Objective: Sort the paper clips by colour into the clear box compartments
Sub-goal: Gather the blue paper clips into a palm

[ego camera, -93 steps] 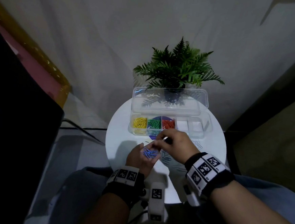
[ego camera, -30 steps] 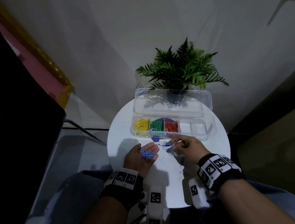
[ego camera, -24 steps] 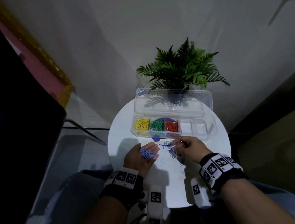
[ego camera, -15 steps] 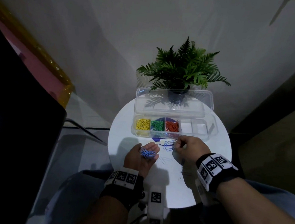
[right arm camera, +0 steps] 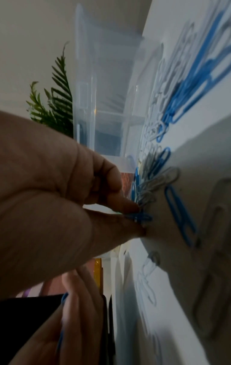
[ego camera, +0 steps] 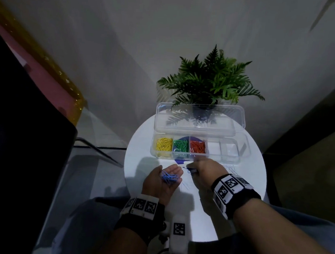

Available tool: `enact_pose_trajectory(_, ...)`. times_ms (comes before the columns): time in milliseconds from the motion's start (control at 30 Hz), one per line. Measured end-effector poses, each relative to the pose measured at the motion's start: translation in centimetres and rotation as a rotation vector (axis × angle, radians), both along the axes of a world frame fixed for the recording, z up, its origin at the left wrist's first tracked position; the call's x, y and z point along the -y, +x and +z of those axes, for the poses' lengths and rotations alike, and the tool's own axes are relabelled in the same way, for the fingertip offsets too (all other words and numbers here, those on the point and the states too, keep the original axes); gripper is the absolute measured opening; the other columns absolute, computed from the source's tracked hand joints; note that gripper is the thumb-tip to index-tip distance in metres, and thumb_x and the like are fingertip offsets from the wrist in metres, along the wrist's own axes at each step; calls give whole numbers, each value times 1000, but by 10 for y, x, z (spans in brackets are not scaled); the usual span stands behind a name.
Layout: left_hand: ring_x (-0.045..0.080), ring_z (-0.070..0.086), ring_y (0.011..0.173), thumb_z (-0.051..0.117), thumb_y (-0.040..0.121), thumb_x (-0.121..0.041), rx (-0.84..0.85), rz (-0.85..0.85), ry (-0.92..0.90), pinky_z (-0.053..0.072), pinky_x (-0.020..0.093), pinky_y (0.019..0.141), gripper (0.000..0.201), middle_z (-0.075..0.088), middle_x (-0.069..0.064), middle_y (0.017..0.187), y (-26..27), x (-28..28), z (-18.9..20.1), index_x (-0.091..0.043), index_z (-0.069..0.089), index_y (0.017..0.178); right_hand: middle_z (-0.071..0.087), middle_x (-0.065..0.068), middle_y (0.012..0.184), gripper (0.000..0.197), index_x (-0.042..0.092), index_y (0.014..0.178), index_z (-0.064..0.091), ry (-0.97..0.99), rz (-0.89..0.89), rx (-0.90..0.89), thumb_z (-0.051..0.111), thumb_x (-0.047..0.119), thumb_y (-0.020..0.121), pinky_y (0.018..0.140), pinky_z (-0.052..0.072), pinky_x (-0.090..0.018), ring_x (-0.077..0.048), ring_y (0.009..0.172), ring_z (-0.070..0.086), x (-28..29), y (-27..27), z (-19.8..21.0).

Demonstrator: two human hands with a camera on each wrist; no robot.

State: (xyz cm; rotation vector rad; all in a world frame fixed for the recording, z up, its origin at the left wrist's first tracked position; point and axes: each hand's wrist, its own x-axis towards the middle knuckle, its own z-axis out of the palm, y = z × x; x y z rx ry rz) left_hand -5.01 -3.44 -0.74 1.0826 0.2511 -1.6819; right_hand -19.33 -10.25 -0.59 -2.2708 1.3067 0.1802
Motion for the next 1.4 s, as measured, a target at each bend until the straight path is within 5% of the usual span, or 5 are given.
enact_pose_trajectory(167,19,71,57,23,102,-30,-32,-3,-13,54,26,47,48,72,14,67,2,1,0,2,57,93,65,-6,108,24,12,98,69,-34,21,-90,49,12,84,79,46,-26,-26,96,62,4,5,-5)
enact_pose_trajectory(633,18,70,64,24,102,-31,-7,14,-3,54,22,50,47,72,10,68,-1,-2,2,0,58,92,48,-11,132,34,10,124,50,-115,174,-252,35,24,96,92,40,-36,-31,109,57,0,-1,-5)
enact_pose_trajectory(933,22,64,81,21,102,-28,-2,9,3,54,25,63,48,64,16,96,-1,-1,4,2,56,91,53,7,68,24,23,72,52,342,-336,672,62,6,86,70,44,-21,-8,62,51,-9,-13,8)
enact_pose_trajectory(1100,25,39,134,20,102,-27,48,-8,22,31,32,99,47,46,17,137,-6,-2,8,4,56,103,57,-4,65,18,10,91,57,528,-380,829,60,-6,84,58,47,-12,-1,49,56,-6,-15,16)
enact_pose_trajectory(1400,25,36,136,19,102,-27,69,-23,11,31,31,101,48,41,19,144,-9,-2,8,4,56,102,65,-3,60,18,13,80,65,612,-528,854,65,-5,80,67,50,-24,-9,53,62,-2,-24,13)
